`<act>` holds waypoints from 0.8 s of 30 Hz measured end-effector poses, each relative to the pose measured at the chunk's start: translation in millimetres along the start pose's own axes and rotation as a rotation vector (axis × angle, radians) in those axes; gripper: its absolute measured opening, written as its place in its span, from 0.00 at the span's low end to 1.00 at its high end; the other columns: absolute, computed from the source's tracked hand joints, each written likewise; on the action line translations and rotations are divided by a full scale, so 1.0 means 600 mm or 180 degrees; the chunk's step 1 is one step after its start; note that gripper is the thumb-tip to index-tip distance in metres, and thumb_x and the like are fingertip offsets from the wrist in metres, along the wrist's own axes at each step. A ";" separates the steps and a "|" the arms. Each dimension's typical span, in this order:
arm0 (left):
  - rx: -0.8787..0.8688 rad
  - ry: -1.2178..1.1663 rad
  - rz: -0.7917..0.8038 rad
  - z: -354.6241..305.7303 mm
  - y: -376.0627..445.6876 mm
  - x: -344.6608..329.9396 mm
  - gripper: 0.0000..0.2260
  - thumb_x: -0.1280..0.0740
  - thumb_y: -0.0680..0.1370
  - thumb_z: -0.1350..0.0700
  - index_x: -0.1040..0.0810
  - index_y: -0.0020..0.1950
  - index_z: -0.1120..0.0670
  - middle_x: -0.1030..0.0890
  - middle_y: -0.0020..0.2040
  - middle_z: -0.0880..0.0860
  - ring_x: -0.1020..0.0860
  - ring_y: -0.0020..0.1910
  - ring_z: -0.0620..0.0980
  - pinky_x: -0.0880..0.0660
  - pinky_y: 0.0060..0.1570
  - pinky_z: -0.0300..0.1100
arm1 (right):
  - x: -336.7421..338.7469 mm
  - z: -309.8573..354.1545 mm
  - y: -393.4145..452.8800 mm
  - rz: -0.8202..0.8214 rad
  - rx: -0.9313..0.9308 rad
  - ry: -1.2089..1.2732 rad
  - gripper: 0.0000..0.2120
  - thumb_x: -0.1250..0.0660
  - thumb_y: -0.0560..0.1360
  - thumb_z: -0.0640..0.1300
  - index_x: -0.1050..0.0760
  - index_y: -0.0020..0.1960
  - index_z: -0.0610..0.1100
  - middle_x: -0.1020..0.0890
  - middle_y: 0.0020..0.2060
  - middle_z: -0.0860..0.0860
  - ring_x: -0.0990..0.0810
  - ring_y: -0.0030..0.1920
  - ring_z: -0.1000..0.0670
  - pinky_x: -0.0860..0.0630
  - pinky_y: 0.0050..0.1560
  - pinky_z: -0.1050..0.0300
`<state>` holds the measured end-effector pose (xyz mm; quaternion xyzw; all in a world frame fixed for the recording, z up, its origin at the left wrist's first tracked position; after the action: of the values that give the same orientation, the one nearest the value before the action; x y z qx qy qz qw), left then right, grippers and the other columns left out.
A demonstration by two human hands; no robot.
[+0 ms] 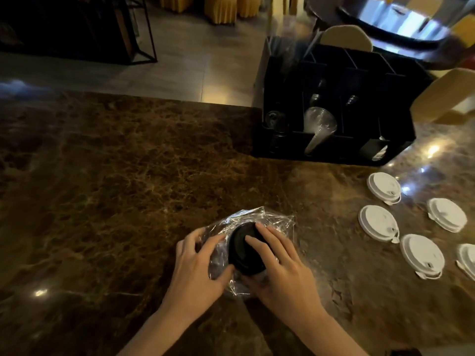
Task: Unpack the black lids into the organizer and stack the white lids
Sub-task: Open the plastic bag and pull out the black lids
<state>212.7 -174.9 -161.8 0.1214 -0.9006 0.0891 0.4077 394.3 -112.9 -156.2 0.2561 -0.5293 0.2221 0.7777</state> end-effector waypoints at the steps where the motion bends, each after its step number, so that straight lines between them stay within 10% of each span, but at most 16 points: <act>1: 0.0012 -0.0120 0.0061 0.003 0.004 -0.003 0.31 0.27 0.73 0.44 0.33 0.74 0.40 0.36 0.74 0.46 0.41 0.71 0.45 0.37 0.72 0.43 | -0.002 0.000 -0.001 0.0006 -0.0032 0.0021 0.32 0.23 0.72 0.60 0.27 0.72 0.51 0.31 0.77 0.53 0.33 0.77 0.49 0.17 0.56 0.55; 14: 0.0049 -0.0852 0.0438 -0.036 0.047 0.002 0.31 0.23 0.72 0.53 0.30 0.72 0.44 0.26 0.67 0.43 0.29 0.67 0.42 0.28 0.67 0.43 | 0.007 -0.022 -0.001 -0.0333 -0.0459 0.0624 0.33 0.26 0.73 0.61 0.27 0.73 0.49 0.30 0.77 0.55 0.35 0.78 0.51 0.37 0.74 0.61; 18: 0.0027 -0.1039 0.0427 -0.048 0.051 -0.003 0.32 0.23 0.72 0.55 0.30 0.73 0.44 0.26 0.69 0.42 0.30 0.68 0.37 0.34 0.59 0.26 | 0.019 -0.041 -0.002 -0.0354 -0.0602 0.0917 0.35 0.27 0.72 0.64 0.29 0.74 0.53 0.32 0.77 0.60 0.36 0.78 0.56 0.41 0.73 0.70; 24: -0.0102 -0.1204 0.0304 -0.067 0.052 -0.004 0.31 0.23 0.72 0.57 0.29 0.72 0.41 0.26 0.67 0.35 0.30 0.67 0.30 0.30 0.64 0.30 | 0.029 -0.063 -0.001 -0.0429 -0.0677 0.1202 0.39 0.26 0.70 0.66 0.32 0.75 0.52 0.31 0.75 0.61 0.32 0.75 0.58 0.32 0.72 0.62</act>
<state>233.6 -134.6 -139.4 0.0867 -0.9672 0.0696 0.2284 427.7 -88.2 -152.0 0.1614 -0.3765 0.1566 0.8987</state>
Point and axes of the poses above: each hand's wrist, its own y-axis towards the middle knuckle, its own x-axis out of the back of the hand, z = x × y, the point moved 2 cm from there along y, towards the middle knuckle
